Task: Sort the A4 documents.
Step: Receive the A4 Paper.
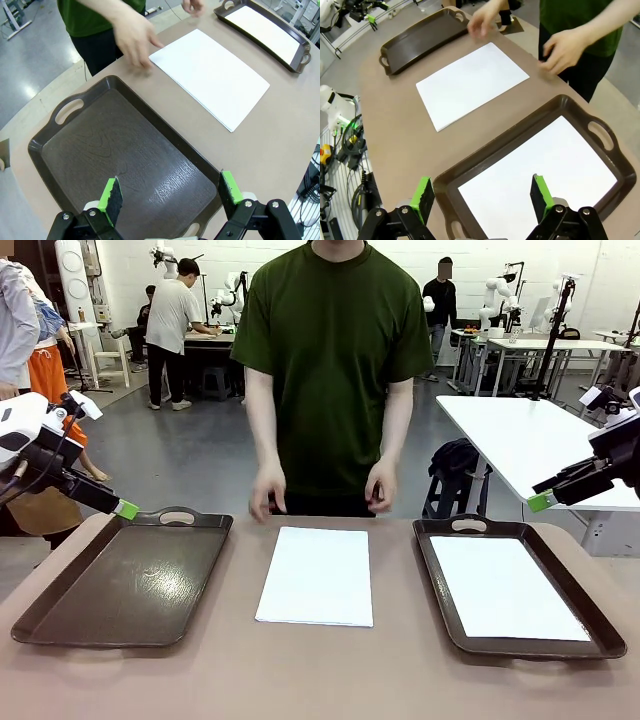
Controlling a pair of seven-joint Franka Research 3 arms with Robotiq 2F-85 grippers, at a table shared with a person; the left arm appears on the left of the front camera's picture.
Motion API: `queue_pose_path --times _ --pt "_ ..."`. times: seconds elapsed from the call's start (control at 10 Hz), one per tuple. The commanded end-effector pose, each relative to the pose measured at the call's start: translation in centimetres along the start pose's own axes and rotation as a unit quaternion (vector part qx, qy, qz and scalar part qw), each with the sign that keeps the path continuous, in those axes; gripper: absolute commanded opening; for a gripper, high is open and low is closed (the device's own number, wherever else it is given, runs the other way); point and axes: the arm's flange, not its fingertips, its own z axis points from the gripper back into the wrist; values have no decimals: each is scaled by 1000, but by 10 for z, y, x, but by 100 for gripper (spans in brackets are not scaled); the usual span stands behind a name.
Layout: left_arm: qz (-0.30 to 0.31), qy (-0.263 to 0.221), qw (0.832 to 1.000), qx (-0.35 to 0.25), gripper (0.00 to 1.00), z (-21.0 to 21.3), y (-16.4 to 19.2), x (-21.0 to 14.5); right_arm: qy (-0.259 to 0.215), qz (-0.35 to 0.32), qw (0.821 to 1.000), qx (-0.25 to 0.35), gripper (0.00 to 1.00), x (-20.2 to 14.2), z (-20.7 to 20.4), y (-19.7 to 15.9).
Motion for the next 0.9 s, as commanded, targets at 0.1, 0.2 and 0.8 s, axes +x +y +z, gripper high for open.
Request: queue_pose_path --times 0.1,0.2,0.8 --pt "-3 -6 1000 -1 100 -1 3 -2 -1 4 1000 -5 100 0 -2 0" --pt "-3 -6 1000 -1 100 -1 3 -2 -1 4 1000 -5 100 0 -2 0" --pt "-3 -6 1000 -1 100 -1 3 -2 -1 4 1000 -5 100 0 -2 0"
